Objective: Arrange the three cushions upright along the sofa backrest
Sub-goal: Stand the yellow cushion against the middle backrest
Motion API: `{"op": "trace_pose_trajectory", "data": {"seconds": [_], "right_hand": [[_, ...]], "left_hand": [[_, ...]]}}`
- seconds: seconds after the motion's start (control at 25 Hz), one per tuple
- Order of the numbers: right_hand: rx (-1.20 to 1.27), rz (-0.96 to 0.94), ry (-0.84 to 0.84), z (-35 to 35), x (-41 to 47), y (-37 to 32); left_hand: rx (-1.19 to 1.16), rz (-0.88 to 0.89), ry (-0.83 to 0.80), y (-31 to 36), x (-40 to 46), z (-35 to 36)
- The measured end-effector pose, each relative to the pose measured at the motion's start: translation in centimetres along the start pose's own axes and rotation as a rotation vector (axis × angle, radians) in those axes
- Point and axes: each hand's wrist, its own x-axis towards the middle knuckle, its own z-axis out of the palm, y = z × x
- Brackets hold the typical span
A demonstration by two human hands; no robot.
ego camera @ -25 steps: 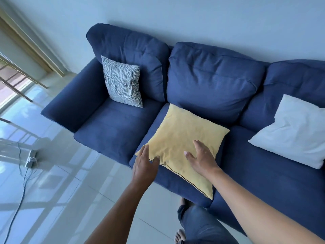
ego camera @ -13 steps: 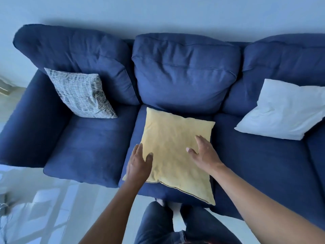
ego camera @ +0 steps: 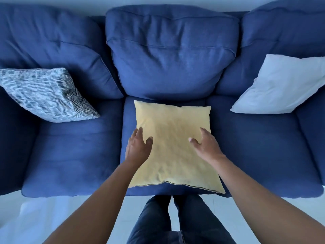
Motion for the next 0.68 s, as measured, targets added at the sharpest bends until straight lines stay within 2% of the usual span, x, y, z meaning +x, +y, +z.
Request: {"op": "trace_pose_trajectory", "data": {"seconds": [0.24, 0.52, 0.68], "right_hand": [[0.135, 0.205, 0.014, 1.7, 6.2, 2.0], [0.519, 0.486, 0.110, 3.5, 13.1, 5.1], [0.729, 0.578, -0.042, 2.9, 13.2, 5.2]], "left_hand": [[-0.102, -0.214, -0.059, -1.9, 5.7, 2.1], [-0.253, -0.462, -0.144, -3.8, 12.2, 6.1], [-0.571, -0.621, -0.226, -4.0, 12.9, 5.5]]}}
